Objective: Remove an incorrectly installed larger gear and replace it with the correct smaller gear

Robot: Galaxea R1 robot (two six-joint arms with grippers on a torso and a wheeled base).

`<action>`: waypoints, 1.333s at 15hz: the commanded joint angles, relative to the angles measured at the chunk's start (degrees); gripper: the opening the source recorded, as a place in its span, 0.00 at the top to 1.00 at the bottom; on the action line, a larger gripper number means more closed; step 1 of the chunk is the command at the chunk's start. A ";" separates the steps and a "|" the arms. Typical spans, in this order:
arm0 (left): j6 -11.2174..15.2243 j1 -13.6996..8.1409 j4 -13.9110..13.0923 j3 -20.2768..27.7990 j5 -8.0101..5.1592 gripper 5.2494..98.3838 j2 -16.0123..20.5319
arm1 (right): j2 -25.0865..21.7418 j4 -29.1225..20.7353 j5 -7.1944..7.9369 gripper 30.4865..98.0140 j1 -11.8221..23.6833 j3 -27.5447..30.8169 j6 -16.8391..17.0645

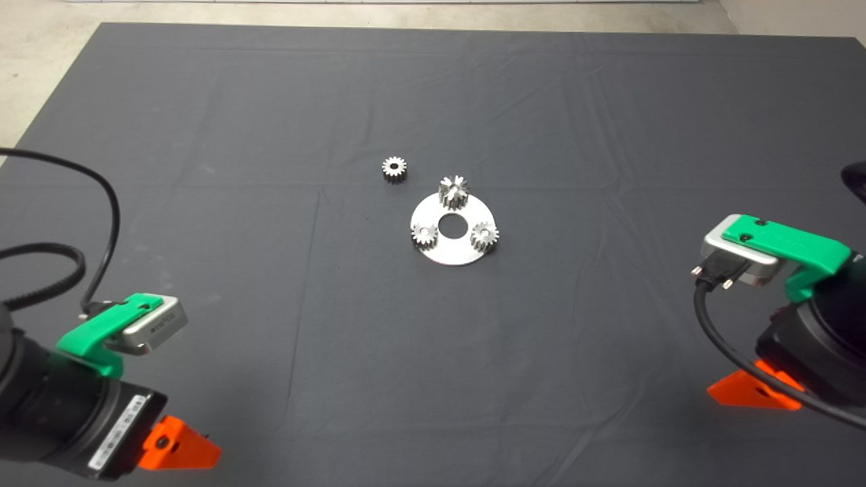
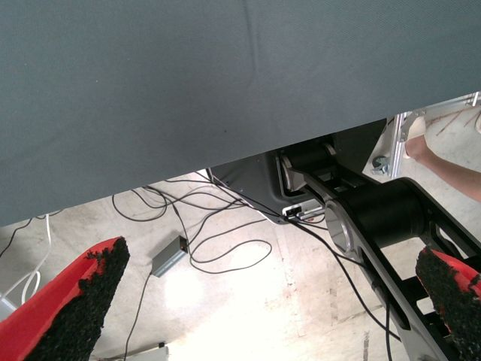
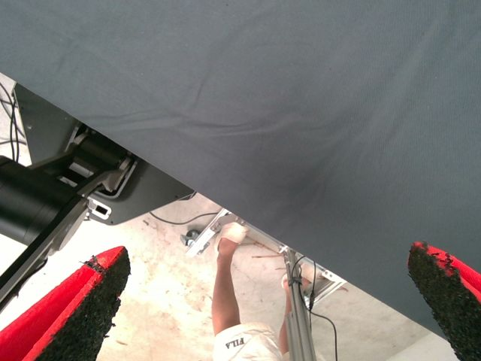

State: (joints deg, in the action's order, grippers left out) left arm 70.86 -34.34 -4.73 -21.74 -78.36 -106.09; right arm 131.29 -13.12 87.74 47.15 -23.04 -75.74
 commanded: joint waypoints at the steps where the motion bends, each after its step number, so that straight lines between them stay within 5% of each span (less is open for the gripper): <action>1: 0.15 -0.64 -0.90 0.92 -0.13 0.00 0.49 | 0.51 -1.74 0.07 0.00 0.84 0.20 -0.29; 5: 0.07 -0.64 -0.90 0.92 -0.13 0.00 0.84 | 0.51 -1.47 0.56 0.00 0.84 -0.06 -0.29; 9: -0.20 -0.64 -0.90 0.92 -0.13 0.00 0.14 | 2.62 -0.41 5.34 0.00 0.58 -4.85 0.68; 12: -0.36 -0.64 -0.90 0.92 -0.04 0.00 0.14 | 3.35 6.21 5.34 0.00 -2.06 -12.11 5.28; 15: -0.32 -0.64 -0.90 0.92 -0.04 0.00 0.14 | 7.49 6.79 5.34 0.00 -3.07 -22.07 10.96; 20: -0.29 -0.64 -0.90 0.92 0.05 0.00 -0.13 | 19.39 8.13 4.90 0.00 -5.79 -39.29 16.70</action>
State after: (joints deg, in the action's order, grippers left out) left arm 70.83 -34.34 -4.73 -21.66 -78.34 -106.14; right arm 141.83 -8.64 87.85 43.30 -50.87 -64.02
